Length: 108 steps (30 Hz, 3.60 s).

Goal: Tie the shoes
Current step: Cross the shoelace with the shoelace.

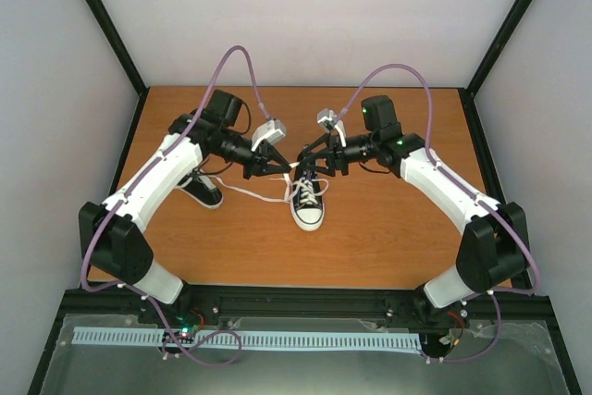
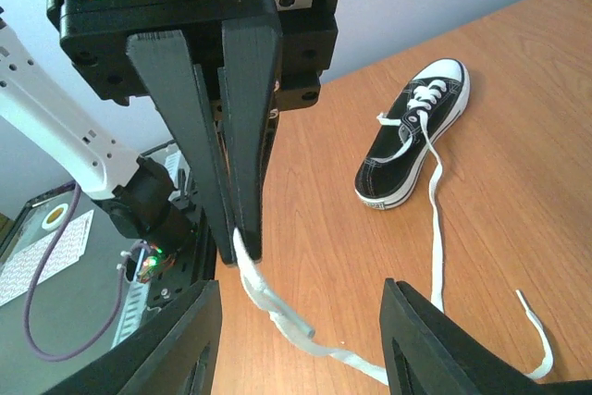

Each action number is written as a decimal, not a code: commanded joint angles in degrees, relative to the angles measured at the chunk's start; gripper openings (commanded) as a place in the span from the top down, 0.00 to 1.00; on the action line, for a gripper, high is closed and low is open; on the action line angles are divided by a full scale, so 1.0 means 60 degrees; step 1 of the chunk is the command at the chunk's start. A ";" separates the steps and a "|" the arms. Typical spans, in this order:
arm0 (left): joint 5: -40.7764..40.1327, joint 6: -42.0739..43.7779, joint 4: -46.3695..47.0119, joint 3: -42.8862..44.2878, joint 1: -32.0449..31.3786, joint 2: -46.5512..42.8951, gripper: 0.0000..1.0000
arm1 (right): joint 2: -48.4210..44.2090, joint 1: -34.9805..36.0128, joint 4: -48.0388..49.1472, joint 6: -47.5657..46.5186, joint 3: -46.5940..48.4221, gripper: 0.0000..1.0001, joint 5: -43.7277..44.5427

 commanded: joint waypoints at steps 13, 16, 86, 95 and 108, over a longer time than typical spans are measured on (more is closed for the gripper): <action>0.0108 0.0277 -0.0145 0.0670 -0.0389 0.0246 0.99 | 0.0170 -0.0016 -0.0766 -0.1147 0.0155 0.92 -0.1361; -0.0050 0.0263 -0.0119 0.0667 -0.0389 0.0289 0.99 | -0.0035 -0.0030 -0.0906 -0.1253 0.0140 0.97 -0.1172; -0.9631 0.2901 0.4996 -0.1521 -0.3362 0.3038 0.64 | 0.1042 -0.2360 -0.0085 0.2024 -0.0770 0.97 0.4249; -0.9321 0.2588 0.4540 -0.1691 -0.3355 0.2294 0.97 | 0.0582 -0.2361 -0.0525 0.1365 -0.0870 0.97 0.3426; -0.8269 0.1677 0.3496 -0.0945 -0.2901 0.1833 0.99 | 0.0452 -0.2152 -0.0909 0.1159 -0.0867 0.97 0.2771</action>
